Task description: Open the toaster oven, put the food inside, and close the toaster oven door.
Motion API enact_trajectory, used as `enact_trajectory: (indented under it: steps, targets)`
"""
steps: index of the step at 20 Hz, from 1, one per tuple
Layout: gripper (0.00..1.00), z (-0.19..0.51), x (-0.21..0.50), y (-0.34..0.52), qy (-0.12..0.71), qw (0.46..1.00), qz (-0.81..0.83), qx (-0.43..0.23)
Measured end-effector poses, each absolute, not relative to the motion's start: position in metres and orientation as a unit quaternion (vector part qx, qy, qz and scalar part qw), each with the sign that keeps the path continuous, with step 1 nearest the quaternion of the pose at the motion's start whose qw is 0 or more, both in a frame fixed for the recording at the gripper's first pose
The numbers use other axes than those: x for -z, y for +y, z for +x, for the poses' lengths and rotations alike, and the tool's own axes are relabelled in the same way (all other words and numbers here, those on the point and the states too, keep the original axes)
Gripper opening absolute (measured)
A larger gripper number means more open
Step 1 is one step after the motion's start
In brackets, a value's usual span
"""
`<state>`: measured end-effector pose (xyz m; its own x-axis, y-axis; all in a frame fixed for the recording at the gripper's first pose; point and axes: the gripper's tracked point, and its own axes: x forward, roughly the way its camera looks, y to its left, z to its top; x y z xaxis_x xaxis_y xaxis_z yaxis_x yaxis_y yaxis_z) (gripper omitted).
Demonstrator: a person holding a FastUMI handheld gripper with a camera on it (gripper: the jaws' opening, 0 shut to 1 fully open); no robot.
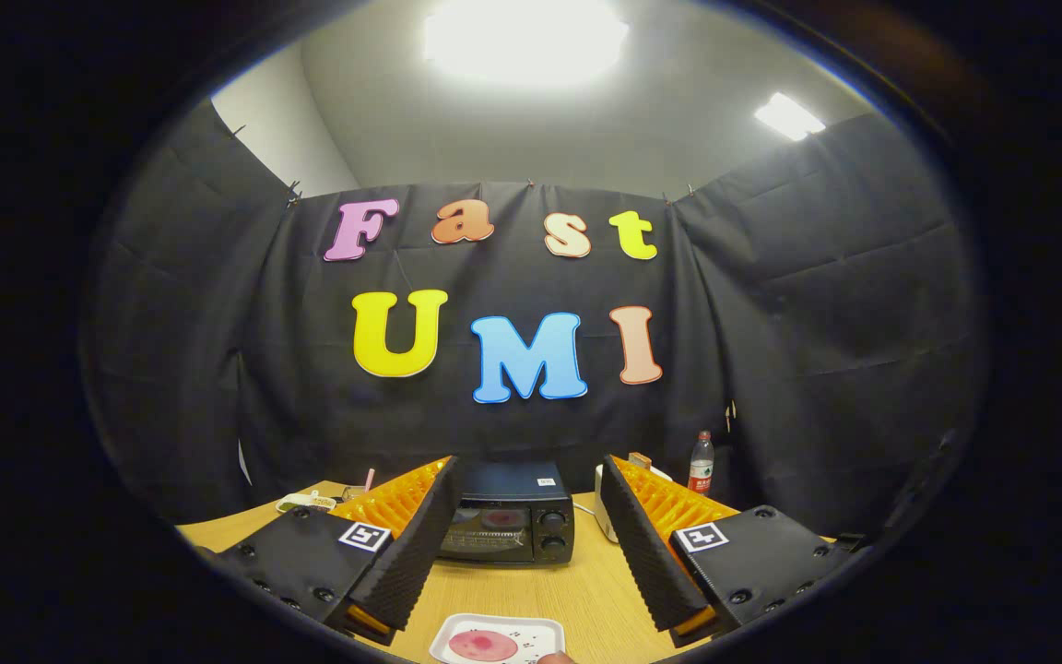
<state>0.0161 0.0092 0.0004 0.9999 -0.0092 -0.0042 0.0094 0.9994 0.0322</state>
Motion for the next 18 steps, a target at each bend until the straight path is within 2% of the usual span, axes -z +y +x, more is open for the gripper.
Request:
enact_trajectory:
  steps: [18]
  targets:
    - [0.97, 0.128, 0.021, 0.076, 0.031, 0.997, 0.058, -0.05]
